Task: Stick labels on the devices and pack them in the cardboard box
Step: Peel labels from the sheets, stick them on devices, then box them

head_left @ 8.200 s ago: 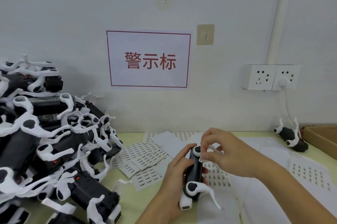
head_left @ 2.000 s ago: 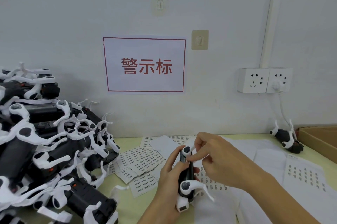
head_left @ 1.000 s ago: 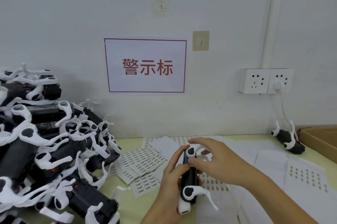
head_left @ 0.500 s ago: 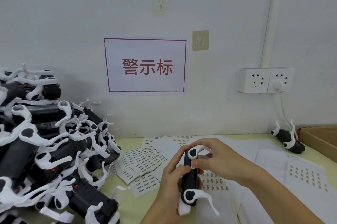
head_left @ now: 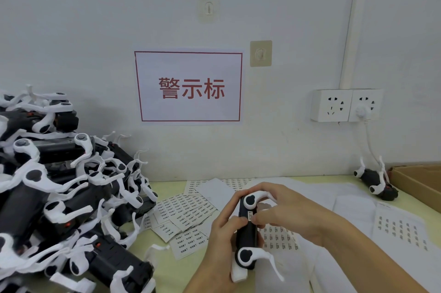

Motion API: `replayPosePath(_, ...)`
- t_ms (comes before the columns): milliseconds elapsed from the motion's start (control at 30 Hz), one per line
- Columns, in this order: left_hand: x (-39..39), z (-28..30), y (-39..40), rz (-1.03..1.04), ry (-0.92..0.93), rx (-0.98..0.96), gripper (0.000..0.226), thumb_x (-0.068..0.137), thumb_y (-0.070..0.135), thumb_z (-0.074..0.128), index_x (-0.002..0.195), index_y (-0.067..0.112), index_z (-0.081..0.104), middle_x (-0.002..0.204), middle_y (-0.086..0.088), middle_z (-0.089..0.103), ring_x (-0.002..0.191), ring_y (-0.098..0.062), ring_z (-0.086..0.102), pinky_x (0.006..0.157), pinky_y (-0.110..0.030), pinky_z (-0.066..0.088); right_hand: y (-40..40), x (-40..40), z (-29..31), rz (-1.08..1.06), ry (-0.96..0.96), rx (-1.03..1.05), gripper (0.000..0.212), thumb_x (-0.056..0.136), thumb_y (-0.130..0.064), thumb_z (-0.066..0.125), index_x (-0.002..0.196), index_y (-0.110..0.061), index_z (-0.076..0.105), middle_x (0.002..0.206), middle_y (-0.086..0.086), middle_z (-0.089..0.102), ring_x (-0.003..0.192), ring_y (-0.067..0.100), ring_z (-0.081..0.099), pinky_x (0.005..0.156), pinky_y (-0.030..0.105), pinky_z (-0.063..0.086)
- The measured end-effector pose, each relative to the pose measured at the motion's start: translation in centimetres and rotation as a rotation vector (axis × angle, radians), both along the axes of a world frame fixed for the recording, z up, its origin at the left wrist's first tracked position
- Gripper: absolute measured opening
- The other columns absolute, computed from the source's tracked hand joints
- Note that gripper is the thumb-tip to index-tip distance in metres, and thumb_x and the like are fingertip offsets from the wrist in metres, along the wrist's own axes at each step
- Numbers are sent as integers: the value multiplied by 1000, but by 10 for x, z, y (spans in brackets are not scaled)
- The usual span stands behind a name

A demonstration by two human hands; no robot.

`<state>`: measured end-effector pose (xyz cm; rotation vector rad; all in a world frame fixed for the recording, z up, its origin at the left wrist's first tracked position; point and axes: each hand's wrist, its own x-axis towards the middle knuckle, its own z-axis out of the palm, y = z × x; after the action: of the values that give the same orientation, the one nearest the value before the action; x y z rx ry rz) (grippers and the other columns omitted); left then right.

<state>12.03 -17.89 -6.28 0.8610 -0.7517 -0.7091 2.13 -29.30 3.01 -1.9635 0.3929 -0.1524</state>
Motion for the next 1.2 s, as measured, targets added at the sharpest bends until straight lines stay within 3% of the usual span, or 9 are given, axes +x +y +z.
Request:
replayPosePath(100, -1, 1, 1, -1, -8, -2, 60, 70, 16, 63, 131, 18, 62, 108, -21, 68, 78, -27, 58, 66, -35, 48, -1, 1, 0, 2, 5, 29, 41, 83, -3, 68, 114, -29, 66, 107, -9, 70, 83, 3, 68, 73, 20, 53)
replayPosePath(200, -2, 1, 2, 15, -21, -1, 55, 75, 16, 69, 130, 20, 63, 108, -21, 69, 77, -27, 61, 67, -34, 49, -2, 0, 0, 9, 20, 26, 40, 83, -7, 69, 113, -33, 67, 108, -8, 70, 83, 5, 65, 78, 27, 48)
replayPosePath(333, -2, 0, 1, 39, -21, 27, 47, 80, 12, 68, 126, 23, 66, 107, -21, 71, 75, -29, 63, 64, -34, 52, -4, -1, 0, 36, 20, 16, 40, 83, -4, 63, 110, -33, 69, 110, -4, 70, 79, 5, 64, 74, 24, 48)
replayPosePath(467, -2, 2, 2, 64, -64, 51, 51, 80, 17, 69, 131, 19, 62, 109, -20, 69, 79, -28, 61, 64, -34, 51, -2, -1, 1, 77, 7, 10, 28, 85, -14, 68, 107, -32, 70, 110, 6, 67, 74, 8, 60, 73, 27, 45)
replayPosePath(633, -4, 2, 2, 72, -118, 54, 51, 82, 20, 68, 133, 20, 60, 106, -19, 69, 81, -28, 59, 67, -36, 50, -1, 2, -2, 24, -1, 9, 31, 85, -10, 66, 110, -29, 68, 102, 7, 69, 69, 8, 60, 70, 24, 47)
replayPosePath(767, -3, 1, 1, 72, -133, 57, 52, 81, 19, 63, 133, 19, 60, 106, -18, 68, 82, -28, 58, 66, -37, 50, 0, 2, -2, 11, 1, 5, 32, 85, -9, 65, 111, -27, 68, 112, 11, 68, 70, 9, 59, 70, 26, 45)
replayPosePath(1067, -3, 4, 2, 68, -168, 64, 52, 80, 18, 62, 132, 17, 60, 102, -19, 67, 81, -28, 57, 68, -36, 49, -2, 0, -2, 30, -4, -7, 30, 84, -13, 65, 110, -30, 69, 109, 6, 70, 73, 8, 61, 70, 25, 47)
replayPosePath(1200, -3, 2, 1, 83, -157, 69, 54, 80, 22, 66, 133, 20, 60, 98, -21, 67, 80, -28, 57, 68, -38, 50, 0, 3, -5, -9, -7, 3, 30, 81, -15, 65, 107, -29, 69, 97, 3, 71, 68, 7, 62, 65, 19, 48)
